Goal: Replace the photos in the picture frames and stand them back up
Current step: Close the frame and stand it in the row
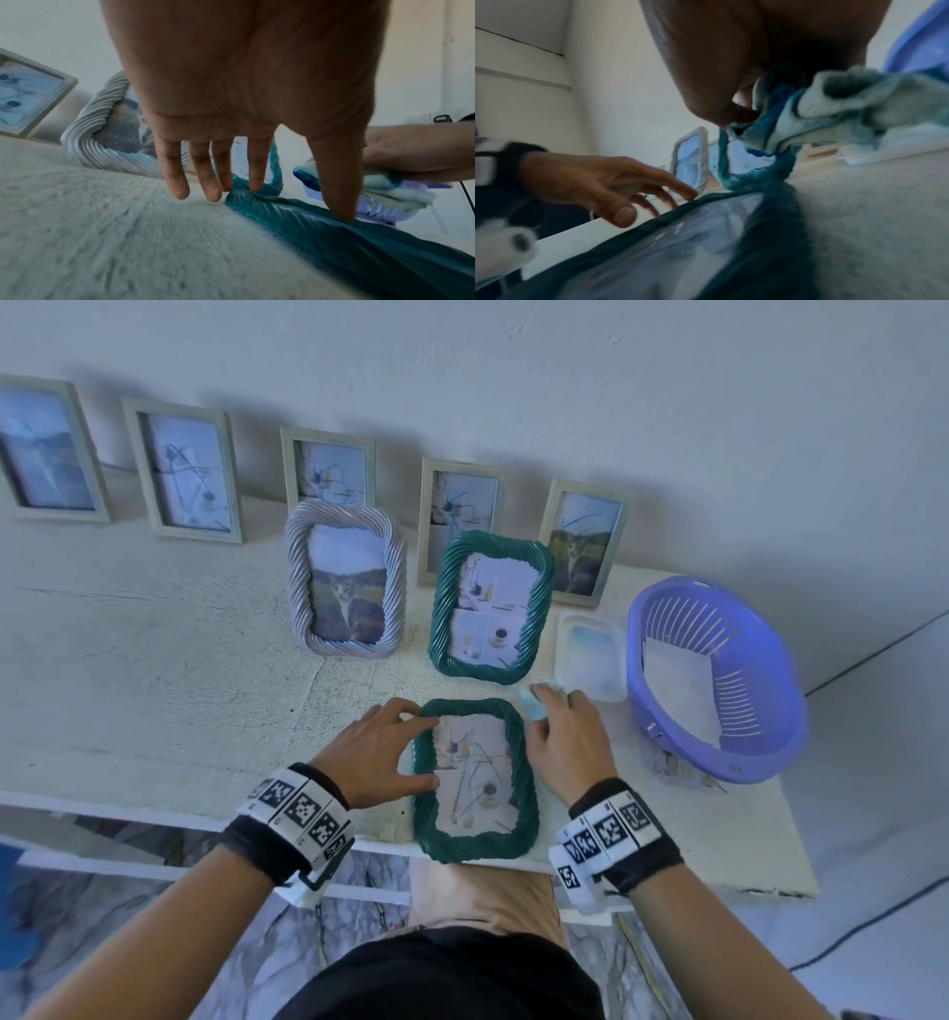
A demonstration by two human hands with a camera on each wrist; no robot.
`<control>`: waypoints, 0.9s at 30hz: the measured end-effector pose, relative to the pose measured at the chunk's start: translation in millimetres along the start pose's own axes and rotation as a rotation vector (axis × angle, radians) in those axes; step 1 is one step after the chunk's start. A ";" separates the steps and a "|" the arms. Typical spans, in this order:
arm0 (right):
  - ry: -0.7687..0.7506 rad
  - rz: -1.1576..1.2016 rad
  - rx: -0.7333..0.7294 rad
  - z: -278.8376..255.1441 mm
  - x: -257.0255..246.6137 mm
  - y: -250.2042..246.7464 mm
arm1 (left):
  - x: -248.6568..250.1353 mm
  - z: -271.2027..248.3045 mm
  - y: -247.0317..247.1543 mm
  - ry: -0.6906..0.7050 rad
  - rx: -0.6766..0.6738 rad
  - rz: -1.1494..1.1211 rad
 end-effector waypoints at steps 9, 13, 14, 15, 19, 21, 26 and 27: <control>-0.224 -0.253 -0.202 -3.4 -34.8 31.2 | -1.5 11.1 -11.6 0.023 -0.160 0.249; -0.275 -0.281 -0.291 0.9 -33.6 43.2 | 3.7 12.1 -10.9 0.045 -0.141 0.328; -0.279 -0.248 -0.291 -0.1 -36.0 42.8 | 5.5 12.7 -11.1 0.053 -0.146 0.343; -0.294 -0.232 -0.282 -2.6 -38.1 42.4 | 7.5 13.5 -11.6 0.058 -0.154 0.357; -0.508 -0.176 -0.234 -22.0 -44.0 35.0 | 14.8 17.2 -16.5 0.067 -0.162 0.407; -0.513 -0.145 -0.264 -23.0 -40.5 32.9 | 15.6 17.1 -16.8 0.064 -0.169 0.406; -0.308 -0.162 -0.284 -14.9 -39.0 34.1 | 13.2 13.6 -14.5 0.066 -0.168 0.373; -0.301 -0.168 -0.281 -14.7 -40.7 36.2 | 12.9 13.4 -14.7 0.066 -0.171 0.372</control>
Point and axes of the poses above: each hand's wrist, its own z-axis towards the middle knuckle, its own y-axis out of the palm, x = y × z, the point moved 2 cm from there along z, towards the middle knuckle
